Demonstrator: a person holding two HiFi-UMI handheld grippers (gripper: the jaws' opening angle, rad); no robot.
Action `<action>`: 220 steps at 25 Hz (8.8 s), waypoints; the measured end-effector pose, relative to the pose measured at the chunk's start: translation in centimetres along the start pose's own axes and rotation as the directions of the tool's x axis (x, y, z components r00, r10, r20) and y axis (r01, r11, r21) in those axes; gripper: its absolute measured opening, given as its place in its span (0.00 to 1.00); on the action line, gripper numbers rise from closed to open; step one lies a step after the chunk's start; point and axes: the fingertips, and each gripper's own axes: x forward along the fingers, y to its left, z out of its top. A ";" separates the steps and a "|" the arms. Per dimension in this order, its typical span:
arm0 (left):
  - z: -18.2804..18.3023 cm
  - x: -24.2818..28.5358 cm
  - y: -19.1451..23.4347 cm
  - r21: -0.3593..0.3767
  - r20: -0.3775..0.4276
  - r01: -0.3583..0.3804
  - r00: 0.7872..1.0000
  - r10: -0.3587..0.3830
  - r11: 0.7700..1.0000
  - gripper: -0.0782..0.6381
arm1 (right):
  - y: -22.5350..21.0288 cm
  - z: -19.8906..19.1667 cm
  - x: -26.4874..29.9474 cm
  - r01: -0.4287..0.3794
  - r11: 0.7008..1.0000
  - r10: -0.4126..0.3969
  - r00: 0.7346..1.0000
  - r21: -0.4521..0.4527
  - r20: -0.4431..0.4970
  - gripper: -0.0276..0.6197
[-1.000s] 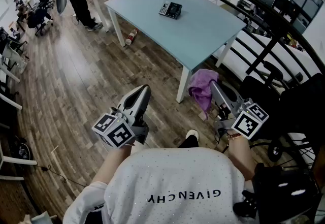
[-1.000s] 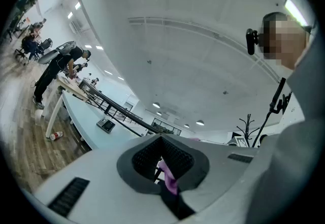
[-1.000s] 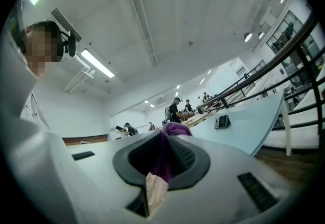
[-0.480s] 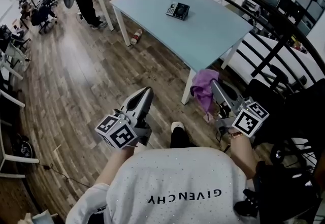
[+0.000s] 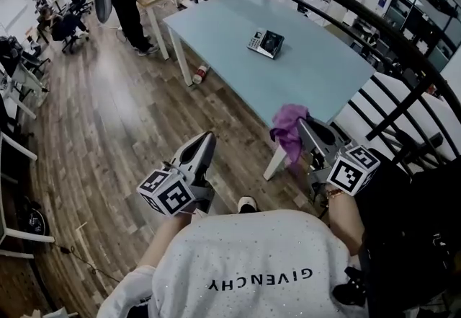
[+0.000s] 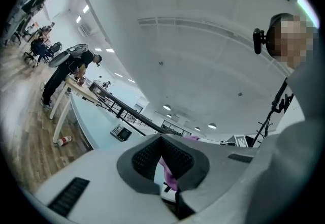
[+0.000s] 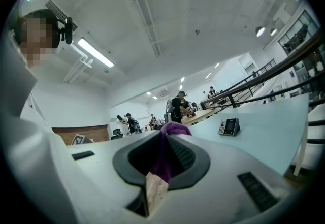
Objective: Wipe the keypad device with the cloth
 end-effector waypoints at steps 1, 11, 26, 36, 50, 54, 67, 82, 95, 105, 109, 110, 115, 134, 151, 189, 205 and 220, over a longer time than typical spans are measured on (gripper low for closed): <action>0.3 1.1 0.7 0.003 -0.005 0.002 1.000 -0.002 1.000 0.11 | -1.0 0.5 1.2 -0.001 1.000 0.001 1.000 -0.003 -0.004 0.09; 3.6 10.9 8.9 0.060 -0.034 -0.072 0.997 0.074 0.996 0.11 | -9.6 4.7 13.2 -0.054 0.998 0.054 0.998 -0.012 -0.009 0.09; 3.2 20.8 15.8 -0.025 -0.111 0.019 0.994 -0.021 1.000 0.11 | -19.9 2.1 18.7 0.078 0.995 -0.074 0.996 0.061 -0.056 0.09; 8.0 29.1 21.2 -0.040 -0.204 0.213 0.955 -0.217 0.976 0.11 | -23.7 5.3 23.3 0.270 0.958 -0.275 0.961 0.102 0.041 0.09; 18.3 32.6 33.0 0.107 -0.200 0.308 0.938 -0.283 0.945 0.11 | -22.2 8.0 35.2 0.432 0.901 -0.433 0.889 0.045 0.147 0.09; 18.2 33.0 36.3 0.162 -0.279 0.303 0.927 -0.251 0.939 0.11 | -22.5 6.0 37.7 0.497 0.867 -0.497 0.858 0.035 0.131 0.09; 14.8 34.4 37.9 0.004 -0.282 0.428 0.868 -0.410 0.904 0.11 | -26.9 -0.6 39.0 0.621 0.773 -0.626 0.780 0.131 -0.002 0.09; 9.9 45.9 41.9 -0.002 -0.487 0.412 0.795 -0.361 0.911 0.11 | -38.0 -0.2 44.1 0.681 0.732 -0.681 0.730 -0.036 -0.057 0.10; 3.5 49.0 41.5 -0.129 -0.540 0.373 0.751 -0.380 0.919 0.11 | -43.2 -3.4 45.1 0.652 0.754 -0.656 0.748 -0.072 -0.096 0.10; 3.9 50.7 40.8 -0.136 -0.538 0.383 0.746 -0.393 0.914 0.11 | -44.5 -2.7 42.5 0.705 0.698 -0.716 0.690 -0.126 -0.102 0.10; 3.3 50.6 40.4 -0.138 -0.546 0.390 0.737 -0.399 0.910 0.11 | -44.9 -2.7 41.1 0.730 0.669 -0.743 0.663 -0.139 -0.091 0.10; 3.1 50.4 40.4 -0.136 -0.550 0.390 0.735 -0.397 0.911 0.11 | -45.0 -2.8 40.7 0.737 0.661 -0.750 0.656 -0.143 -0.087 0.10; 2.4 49.5 40.1 -0.128 -0.562 0.386 0.731 -0.388 0.913 0.11 | -45.1 -3.1 38.2 0.772 0.620 -0.784 0.617 -0.141 -0.067 0.10; 3.7 45.8 39.4 -0.121 -0.566 0.374 0.735 -0.373 0.920 0.11 | -45.7 -5.4 30.5 0.898 0.437 -0.895 0.439 0.039 -0.075 0.09; 10.0 43.3 40.9 -0.098 -0.470 0.285 0.831 -0.296 0.954 0.11 | -39.6 -2.8 43.4 0.691 0.712 -0.701 0.709 -0.128 -0.073 0.09; 12.6 43.5 42.5 -0.138 -0.397 0.293 0.859 -0.324 0.946 0.11 | -45.6 -6.8 32.0 0.908 0.378 -0.901 0.406 0.182 -0.156 0.09; 12.2 43.7 42.4 -0.138 -0.403 0.289 0.857 -0.320 0.947 0.11 | -41.5 -1.2 38.0 0.673 0.697 -0.705 0.706 0.248 0.064 0.08; 11.5 42.7 42.5 -0.139 -0.414 0.268 0.859 -0.302 0.953 0.11 | -40.7 -8.3 45.1 0.658 0.753 -0.632 0.729 0.016 -0.264 0.08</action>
